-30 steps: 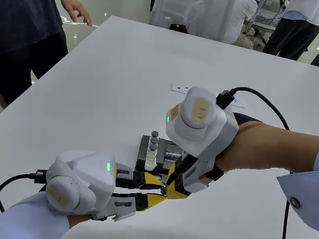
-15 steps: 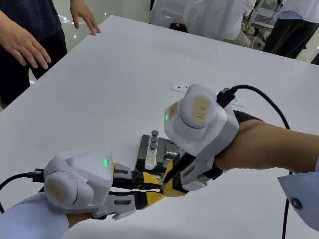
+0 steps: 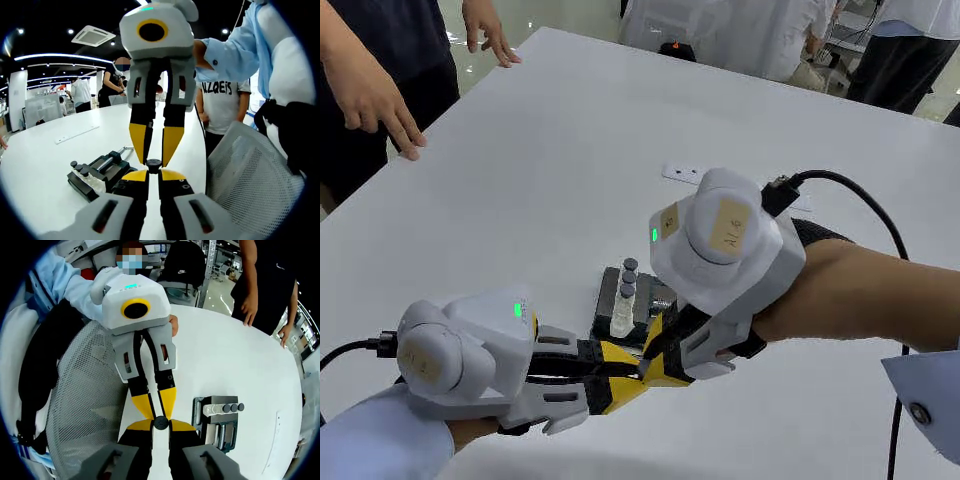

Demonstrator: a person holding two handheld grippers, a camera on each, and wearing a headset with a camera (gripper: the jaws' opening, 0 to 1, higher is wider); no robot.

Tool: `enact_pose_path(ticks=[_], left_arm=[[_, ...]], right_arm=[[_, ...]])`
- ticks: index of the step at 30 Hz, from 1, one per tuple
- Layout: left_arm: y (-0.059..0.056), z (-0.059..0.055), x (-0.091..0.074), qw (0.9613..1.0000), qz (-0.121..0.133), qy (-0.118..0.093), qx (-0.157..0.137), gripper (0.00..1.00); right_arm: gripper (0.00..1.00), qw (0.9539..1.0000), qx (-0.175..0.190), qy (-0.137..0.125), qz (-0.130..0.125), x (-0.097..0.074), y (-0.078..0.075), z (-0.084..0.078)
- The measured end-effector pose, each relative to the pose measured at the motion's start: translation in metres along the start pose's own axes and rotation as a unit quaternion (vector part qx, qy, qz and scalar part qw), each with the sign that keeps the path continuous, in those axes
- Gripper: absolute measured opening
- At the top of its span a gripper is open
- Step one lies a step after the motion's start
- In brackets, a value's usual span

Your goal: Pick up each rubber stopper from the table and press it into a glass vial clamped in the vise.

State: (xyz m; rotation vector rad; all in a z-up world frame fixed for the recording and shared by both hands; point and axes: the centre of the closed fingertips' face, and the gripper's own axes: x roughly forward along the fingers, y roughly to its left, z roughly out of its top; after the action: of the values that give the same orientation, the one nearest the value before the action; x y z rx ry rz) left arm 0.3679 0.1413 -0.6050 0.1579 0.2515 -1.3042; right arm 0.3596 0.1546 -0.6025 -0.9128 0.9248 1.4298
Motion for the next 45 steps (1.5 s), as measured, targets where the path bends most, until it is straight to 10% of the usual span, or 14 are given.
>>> enact_pose_path(ticks=[29, 45], left_arm=[[0.001, 0.001, 0.001, 1.0000, 0.004, -0.004, -0.004, 0.03], [0.023, -0.011, -0.006, 0.9982, 0.051, 0.007, -0.032, 0.31]], right_arm=[[0.07, 0.9999, -0.013, 0.010, -0.003, -0.001, 0.000, 0.000], [0.07, 0.9996, -0.005, 0.008, -0.027, 0.000, -0.036, -0.002]])
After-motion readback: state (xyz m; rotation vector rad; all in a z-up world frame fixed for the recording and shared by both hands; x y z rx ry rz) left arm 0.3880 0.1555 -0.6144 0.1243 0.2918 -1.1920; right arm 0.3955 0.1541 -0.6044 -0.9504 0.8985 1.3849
